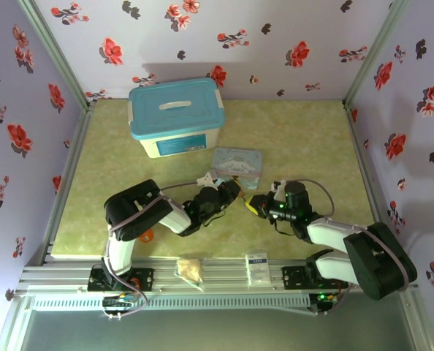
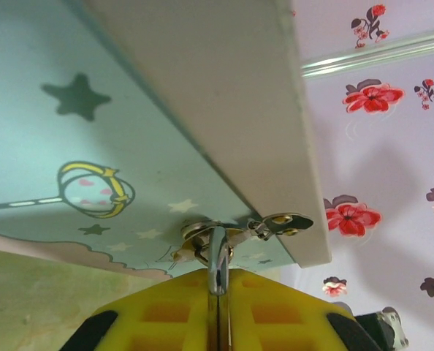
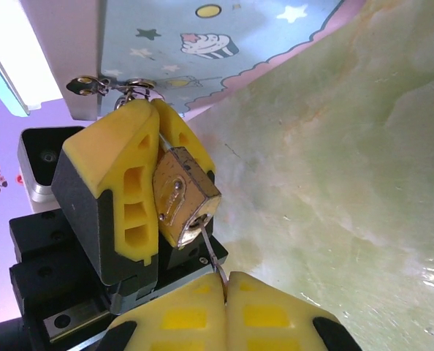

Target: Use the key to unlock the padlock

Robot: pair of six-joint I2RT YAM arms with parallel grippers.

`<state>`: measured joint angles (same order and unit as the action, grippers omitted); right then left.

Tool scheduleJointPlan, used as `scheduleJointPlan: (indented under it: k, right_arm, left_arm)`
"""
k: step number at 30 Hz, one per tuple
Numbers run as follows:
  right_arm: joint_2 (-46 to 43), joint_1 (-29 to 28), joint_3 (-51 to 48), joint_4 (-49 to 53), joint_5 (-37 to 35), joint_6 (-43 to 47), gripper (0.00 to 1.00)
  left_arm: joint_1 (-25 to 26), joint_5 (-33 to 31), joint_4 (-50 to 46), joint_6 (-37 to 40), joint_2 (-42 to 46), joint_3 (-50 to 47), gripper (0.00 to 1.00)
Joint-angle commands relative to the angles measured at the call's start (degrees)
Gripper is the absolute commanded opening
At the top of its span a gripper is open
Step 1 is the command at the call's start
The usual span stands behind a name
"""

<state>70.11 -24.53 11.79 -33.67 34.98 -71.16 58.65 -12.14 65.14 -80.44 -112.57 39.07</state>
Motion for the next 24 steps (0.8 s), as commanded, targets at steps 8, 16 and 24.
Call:
scheduleJointPlan:
  k: [8, 16, 24]
  right_arm:
    - [4.0, -0.4, 1.5, -15.1, -6.4, -2.6, 0.00]
    - [10.6, -0.6, 2.3, -25.3, -4.9, -7.0, 0.00]
    - [15.3, -1.0, 2.8, -32.2, -3.8, -9.0, 0.00]
  left_arm:
    - [3.4, 8.2, 6.0, -0.2, -1.6, -0.1, 0.00]
    - [3.4, 8.5, 7.5, -0.6, -2.6, -0.7, 0.00]
    - [3.5, 9.3, 8.9, -0.5, -2.7, -0.7, 0.00]
